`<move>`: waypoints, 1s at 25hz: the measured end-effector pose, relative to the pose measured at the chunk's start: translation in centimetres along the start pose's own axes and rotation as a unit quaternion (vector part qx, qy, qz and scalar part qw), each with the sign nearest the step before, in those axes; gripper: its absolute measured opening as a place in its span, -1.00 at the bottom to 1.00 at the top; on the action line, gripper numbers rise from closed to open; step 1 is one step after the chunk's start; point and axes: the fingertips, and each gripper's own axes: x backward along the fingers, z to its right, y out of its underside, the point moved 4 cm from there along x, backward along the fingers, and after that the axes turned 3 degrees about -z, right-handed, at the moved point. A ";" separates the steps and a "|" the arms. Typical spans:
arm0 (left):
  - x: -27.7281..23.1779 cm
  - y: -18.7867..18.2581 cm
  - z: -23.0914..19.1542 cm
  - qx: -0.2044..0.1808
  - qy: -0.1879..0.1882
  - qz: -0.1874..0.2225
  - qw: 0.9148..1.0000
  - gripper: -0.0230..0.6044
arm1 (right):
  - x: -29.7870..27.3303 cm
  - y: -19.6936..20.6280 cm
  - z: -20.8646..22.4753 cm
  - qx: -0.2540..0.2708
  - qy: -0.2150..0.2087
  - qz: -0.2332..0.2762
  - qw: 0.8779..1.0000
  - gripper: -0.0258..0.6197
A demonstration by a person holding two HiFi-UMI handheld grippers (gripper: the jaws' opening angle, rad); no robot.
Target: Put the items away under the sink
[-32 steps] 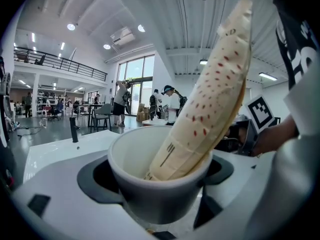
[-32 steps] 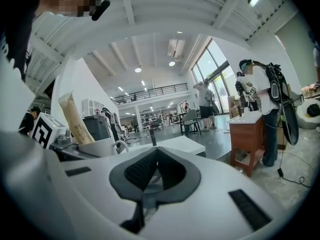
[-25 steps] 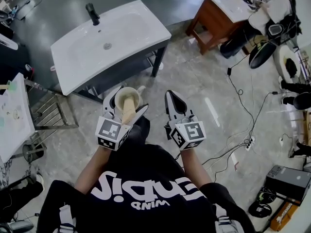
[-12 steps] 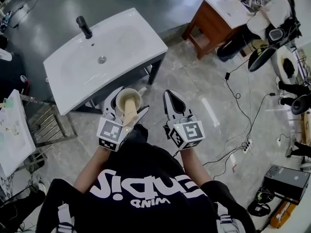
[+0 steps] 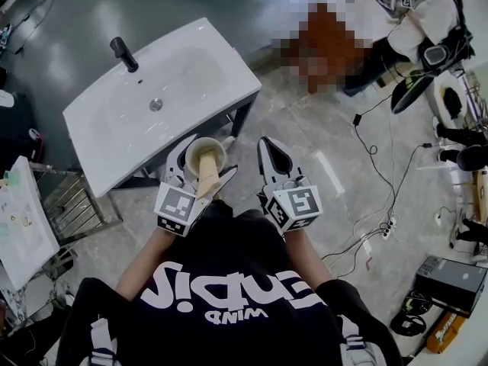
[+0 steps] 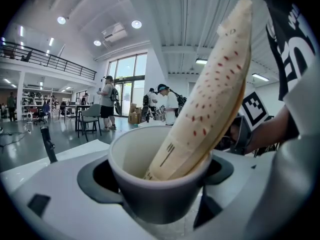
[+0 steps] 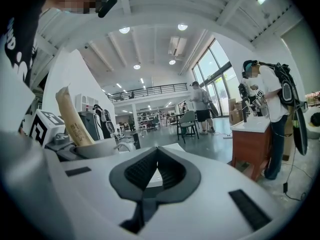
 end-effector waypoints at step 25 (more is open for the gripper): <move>-8.9 2.7 1.8 0.025 -0.033 -0.003 0.999 0.57 | -3.1 4.3 8.1 0.003 -0.051 -0.017 0.999 -0.86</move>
